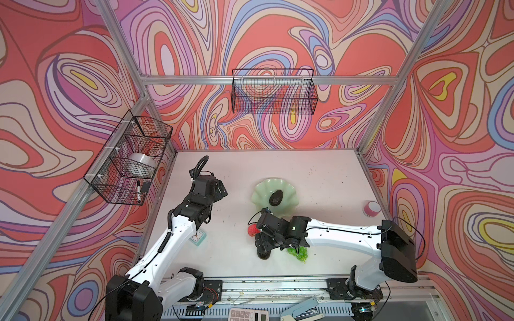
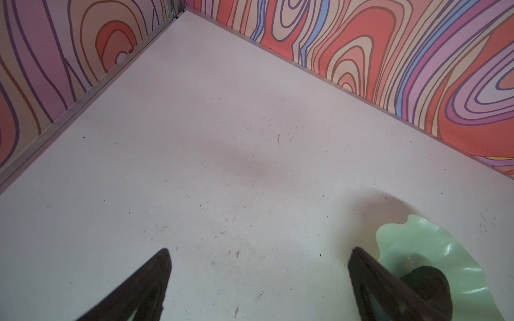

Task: Place and organize the fake fruits in the fruit bowl
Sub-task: 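Reach the right gripper across and grasp the second avocado while the left arm withdraws, then lift the avocado into the bowl beside the first and release it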

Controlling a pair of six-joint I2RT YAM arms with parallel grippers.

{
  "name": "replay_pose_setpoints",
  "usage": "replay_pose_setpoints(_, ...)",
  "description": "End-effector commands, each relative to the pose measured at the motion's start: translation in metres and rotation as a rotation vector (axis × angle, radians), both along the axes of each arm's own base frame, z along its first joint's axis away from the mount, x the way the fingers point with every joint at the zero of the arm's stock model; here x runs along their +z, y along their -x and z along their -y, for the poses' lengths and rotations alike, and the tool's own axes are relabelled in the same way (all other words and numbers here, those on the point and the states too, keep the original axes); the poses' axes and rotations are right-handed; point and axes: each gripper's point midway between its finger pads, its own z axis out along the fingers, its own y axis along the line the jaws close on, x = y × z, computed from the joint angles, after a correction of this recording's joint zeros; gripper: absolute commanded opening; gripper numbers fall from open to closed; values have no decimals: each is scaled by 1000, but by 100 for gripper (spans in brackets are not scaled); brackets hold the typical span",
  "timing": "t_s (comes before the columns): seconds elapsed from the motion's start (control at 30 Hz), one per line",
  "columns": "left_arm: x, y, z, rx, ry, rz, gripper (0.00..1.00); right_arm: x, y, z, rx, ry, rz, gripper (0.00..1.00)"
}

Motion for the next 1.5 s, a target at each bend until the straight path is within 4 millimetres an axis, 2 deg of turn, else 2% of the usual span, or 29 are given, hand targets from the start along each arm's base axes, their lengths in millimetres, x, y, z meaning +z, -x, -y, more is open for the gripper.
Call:
replay_pose_setpoints(0.0, -3, 3, -2, 15, 24, 1, 100, -7, 3, -6, 19, 27, -27, 88)
replay_pose_setpoints(0.23, -8, 4, -2, 13, 24, -15, 100, -34, 6, -9, 39, 104, -83, 83)
replay_pose_setpoints(0.3, -8, 5, -3, 12, 22, -16, 100, -34, 5, -10, 43, 108, -79, 81)
replay_pose_setpoints(0.37, -10, 6, -4, 14, 20, -20, 100, -50, 5, -8, 45, 152, -90, 78)
replay_pose_setpoints(0.57, -12, 8, -5, 18, 13, -29, 100, -60, 4, -2, 38, 194, -90, 61)
replay_pose_setpoints(0.7, -11, 9, -7, 24, 3, -31, 100, -49, 4, 8, 21, 188, -69, 49)
replay_pose_setpoints(0.77, -11, 9, -8, 24, -1, -31, 100, -34, 5, 12, 13, 160, -52, 46)
replay_pose_setpoints(0.87, -11, 9, -8, 24, -5, -30, 100, -4, 0, 25, 1, 157, 9, 43)
replay_pose_setpoints(0.97, -10, 11, -11, 29, -14, -31, 100, 35, -11, 37, -21, 137, 95, 43)
replay_pose_setpoints(1.03, -10, 13, -12, 30, -17, -30, 100, 58, -30, 46, -52, 123, 147, 43)
replay_pose_setpoints(1.13, -8, 16, -12, 30, -6, -20, 100, 81, -66, 53, -87, 94, 229, 43)
replay_pose_setpoints(1.33, -11, 22, -10, 23, 15, -21, 100, 87, -143, 43, -123, 64, 314, 42)
replay_pose_setpoints(1.47, -12, 26, -10, 21, 25, -28, 100, 82, -177, 28, -127, 65, 357, 42)
